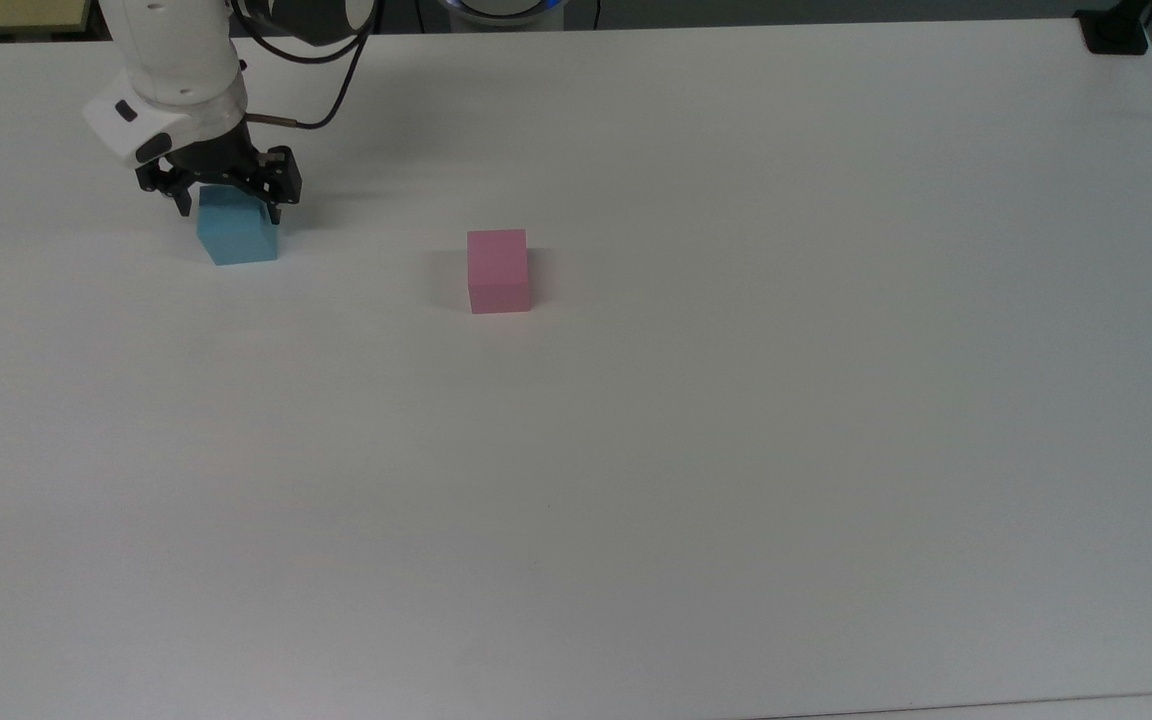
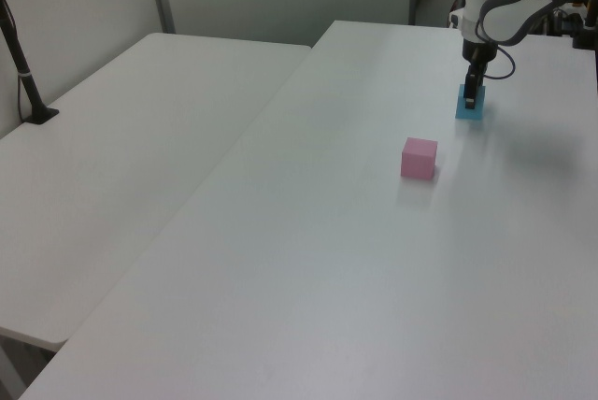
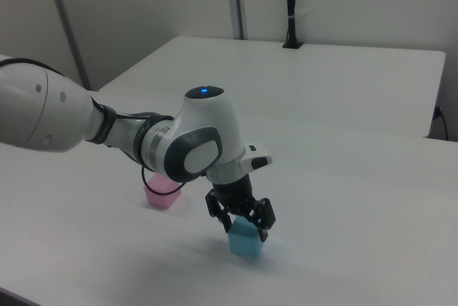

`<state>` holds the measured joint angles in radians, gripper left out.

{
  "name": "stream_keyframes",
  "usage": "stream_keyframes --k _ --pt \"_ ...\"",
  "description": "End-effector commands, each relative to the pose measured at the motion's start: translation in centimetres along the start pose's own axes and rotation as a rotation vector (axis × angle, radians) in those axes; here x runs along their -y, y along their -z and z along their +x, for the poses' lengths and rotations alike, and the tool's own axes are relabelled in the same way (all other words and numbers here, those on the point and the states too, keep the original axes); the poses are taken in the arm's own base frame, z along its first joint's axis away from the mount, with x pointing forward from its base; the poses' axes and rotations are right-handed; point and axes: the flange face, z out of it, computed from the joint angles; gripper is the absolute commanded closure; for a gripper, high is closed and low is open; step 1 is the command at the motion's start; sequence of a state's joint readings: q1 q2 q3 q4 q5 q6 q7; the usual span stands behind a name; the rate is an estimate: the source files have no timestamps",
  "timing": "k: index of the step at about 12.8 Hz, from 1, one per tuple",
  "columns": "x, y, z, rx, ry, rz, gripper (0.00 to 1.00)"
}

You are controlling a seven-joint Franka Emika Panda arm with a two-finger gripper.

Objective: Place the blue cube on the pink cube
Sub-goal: 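Close the gripper on the light-blue cube and lift it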

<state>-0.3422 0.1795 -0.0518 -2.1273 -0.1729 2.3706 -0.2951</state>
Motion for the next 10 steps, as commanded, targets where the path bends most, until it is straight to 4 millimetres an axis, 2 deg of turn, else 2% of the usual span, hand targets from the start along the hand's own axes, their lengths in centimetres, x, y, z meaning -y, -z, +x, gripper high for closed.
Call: stream_keyframes --k 1,3,5,6,8,10 --pt "0.2 0.6 0.0 -0.018 0.017 -0.019 0.41" --pt "0.0 2.8 0.1 -0.041 0.005 -0.022 0.50" --pt "0.4 5.7 0.0 -0.006 0.006 -0.011 0.50" --pt "1.4 7.2 0.2 -0.023 -0.005 0.017 0.50" --pt "2.1 11.2 0.6 -0.031 -0.025 0.069 0.49" --pt "3.4 16.1 1.9 -0.027 -0.046 0.165 0.49"
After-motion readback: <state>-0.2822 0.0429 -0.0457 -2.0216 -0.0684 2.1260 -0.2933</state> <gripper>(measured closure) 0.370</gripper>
